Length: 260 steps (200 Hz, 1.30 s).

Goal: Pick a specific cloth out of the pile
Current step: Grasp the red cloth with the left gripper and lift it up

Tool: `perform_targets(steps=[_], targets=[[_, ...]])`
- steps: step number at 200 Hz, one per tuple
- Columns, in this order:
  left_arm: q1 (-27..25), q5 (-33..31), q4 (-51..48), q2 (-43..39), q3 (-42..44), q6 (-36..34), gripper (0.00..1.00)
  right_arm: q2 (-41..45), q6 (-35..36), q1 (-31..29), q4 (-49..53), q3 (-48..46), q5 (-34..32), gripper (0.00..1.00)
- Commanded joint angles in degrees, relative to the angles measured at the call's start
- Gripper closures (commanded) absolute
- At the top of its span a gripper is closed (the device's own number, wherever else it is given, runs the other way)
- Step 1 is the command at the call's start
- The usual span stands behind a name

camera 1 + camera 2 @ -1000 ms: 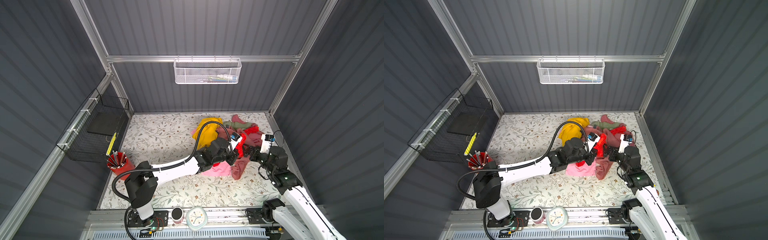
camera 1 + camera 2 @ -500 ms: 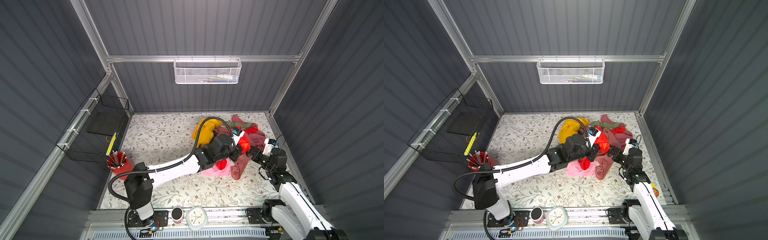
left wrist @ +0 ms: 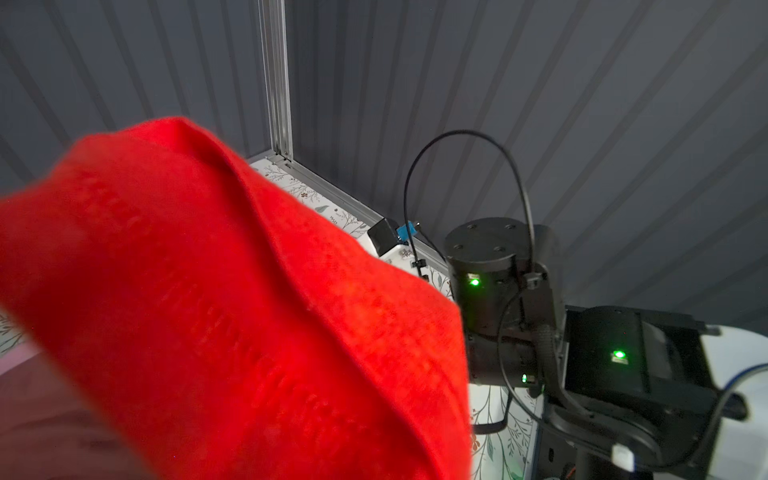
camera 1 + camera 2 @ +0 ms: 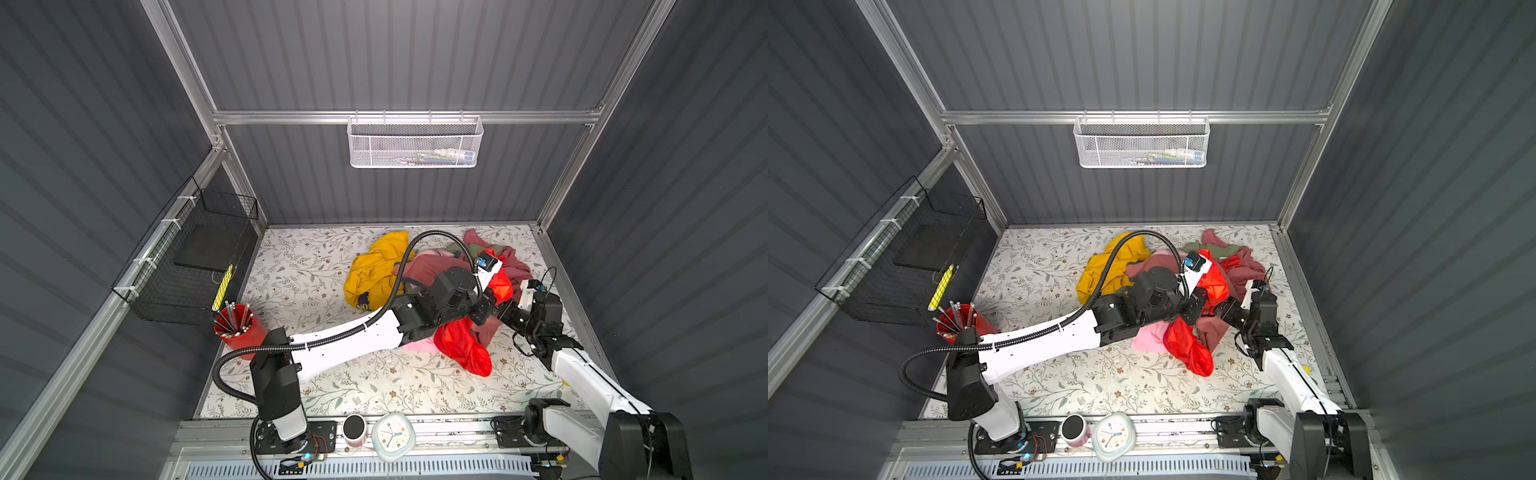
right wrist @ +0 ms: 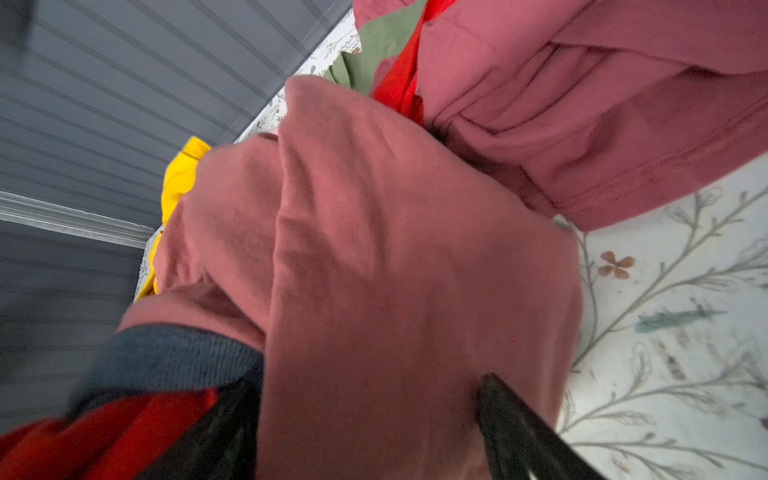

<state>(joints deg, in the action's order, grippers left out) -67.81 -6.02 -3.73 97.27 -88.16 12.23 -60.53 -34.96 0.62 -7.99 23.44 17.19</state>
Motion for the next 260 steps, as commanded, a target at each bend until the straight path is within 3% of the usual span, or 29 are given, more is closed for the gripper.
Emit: perform_targets(steps=[1,110,172,201,218,260], targets=[[-1.39,-1.65,0.38,-2.20,-4.96,-2.81,1.00,-1.78,0.22,0.18,-1.32,1.72,0.20,0.18],[-2.24,-15.62,-8.57,-8.23,-13.32,-17.64,1.00,-5.57,2.15,0.25,-0.96,2.82,0.45,0.12],[-2.24,-28.55,-6.78,-12.03,-14.21,-31.10,1.00,-3.97,4.06,0.21,1.24,2.59,0.21,0.09],[-2.00,-37.74,-2.08,-12.72,-13.87,-40.03,1.00,-1.37,5.11,0.15,2.36,2.59,0.52,0.09],[-0.10,-40.94,-1.59,-12.60,-14.64,-42.92,1.00,-1.34,5.58,-0.09,2.66,2.67,0.89,0.09],[9.80,-39.59,-4.62,-13.44,-15.48,-41.54,1.00,-0.57,6.87,-1.61,3.57,3.35,1.02,0.09]])
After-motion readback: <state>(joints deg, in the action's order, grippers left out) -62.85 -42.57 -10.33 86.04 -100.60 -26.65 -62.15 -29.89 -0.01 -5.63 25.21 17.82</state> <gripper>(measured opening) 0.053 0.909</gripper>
